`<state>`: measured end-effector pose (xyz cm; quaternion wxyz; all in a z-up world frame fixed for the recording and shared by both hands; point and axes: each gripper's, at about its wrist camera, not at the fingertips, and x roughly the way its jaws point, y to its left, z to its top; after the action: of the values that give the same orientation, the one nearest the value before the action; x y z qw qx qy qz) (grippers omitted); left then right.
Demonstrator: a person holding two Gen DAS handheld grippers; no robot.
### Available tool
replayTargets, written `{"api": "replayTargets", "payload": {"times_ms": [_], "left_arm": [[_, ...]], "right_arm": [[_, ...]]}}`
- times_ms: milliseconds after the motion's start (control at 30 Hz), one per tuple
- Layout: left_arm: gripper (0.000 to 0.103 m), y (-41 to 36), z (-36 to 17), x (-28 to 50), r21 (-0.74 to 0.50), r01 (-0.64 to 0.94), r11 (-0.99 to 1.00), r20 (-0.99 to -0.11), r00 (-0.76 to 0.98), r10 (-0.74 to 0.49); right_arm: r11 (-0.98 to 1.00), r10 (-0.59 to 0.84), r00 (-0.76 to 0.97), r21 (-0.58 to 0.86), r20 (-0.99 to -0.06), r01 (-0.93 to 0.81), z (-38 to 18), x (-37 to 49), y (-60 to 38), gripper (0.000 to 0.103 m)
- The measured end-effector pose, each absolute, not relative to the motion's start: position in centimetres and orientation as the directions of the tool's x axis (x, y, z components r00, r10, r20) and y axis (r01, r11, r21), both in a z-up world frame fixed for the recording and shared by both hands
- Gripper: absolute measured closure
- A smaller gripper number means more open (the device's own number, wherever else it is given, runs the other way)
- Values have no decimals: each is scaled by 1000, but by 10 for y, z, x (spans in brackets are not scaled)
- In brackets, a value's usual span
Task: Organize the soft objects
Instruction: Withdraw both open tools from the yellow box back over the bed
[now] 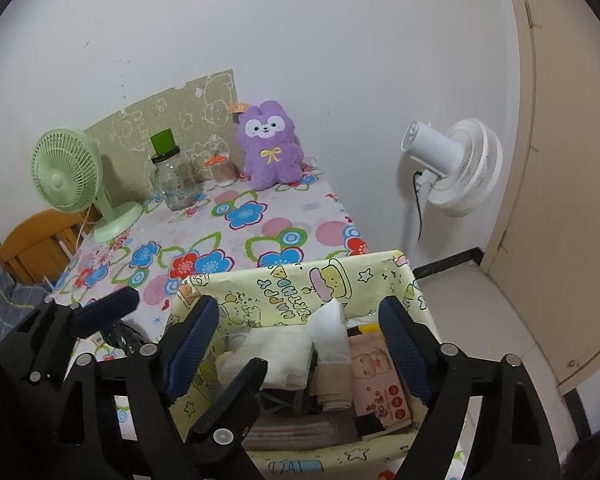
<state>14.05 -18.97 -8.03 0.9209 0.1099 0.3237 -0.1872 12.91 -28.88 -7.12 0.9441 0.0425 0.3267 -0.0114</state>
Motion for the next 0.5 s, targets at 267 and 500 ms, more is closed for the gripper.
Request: {"api": "replayTargets", "payload": {"times_ms": [267, 500], "left_arm": [[3, -175, -69, 127, 64, 414, 908, -617, 731, -290], [3, -159, -60, 112, 53, 403, 914, -597, 747, -295]], "right_arm": [[997, -19, 808, 53, -589, 62, -58, 113, -275, 10], [998, -16, 821, 45, -571, 51, -48, 99, -260, 9]]}}
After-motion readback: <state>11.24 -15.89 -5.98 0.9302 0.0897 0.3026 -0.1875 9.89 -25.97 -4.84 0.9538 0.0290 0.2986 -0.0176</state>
